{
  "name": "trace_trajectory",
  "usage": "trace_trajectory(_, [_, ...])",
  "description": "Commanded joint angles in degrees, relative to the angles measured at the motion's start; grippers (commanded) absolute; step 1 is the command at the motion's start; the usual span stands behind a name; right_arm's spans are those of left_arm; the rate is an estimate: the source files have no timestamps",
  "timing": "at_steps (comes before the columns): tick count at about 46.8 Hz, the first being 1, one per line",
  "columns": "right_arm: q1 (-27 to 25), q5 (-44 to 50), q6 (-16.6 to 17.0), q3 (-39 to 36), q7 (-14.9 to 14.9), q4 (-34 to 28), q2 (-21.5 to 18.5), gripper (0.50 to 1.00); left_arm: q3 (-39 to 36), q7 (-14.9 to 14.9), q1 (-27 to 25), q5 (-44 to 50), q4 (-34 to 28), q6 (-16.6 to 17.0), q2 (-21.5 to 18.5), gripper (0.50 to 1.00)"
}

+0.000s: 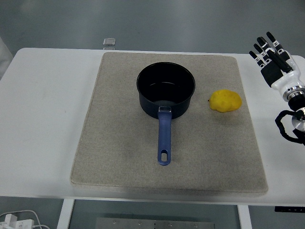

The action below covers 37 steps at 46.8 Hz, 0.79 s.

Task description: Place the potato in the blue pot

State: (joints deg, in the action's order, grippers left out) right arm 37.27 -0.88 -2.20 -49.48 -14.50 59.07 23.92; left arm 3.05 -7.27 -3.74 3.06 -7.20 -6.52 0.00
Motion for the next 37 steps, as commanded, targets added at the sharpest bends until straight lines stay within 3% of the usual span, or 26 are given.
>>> trace_trajectory(1, [0.0, 0.0, 0.1, 0.1, 0.0, 0.0, 0.0, 0.94, 0.0, 0.1, -0.7, 0.0, 0.0, 0.1, 0.0, 0.999])
trace_trajectory(37, [0.6, 2.7, 0.0, 0.9, 0.3, -0.3, 0.0, 0.94, -0.2, 0.5, 0.7, 0.0, 0.0, 0.2, 0.0, 0.999])
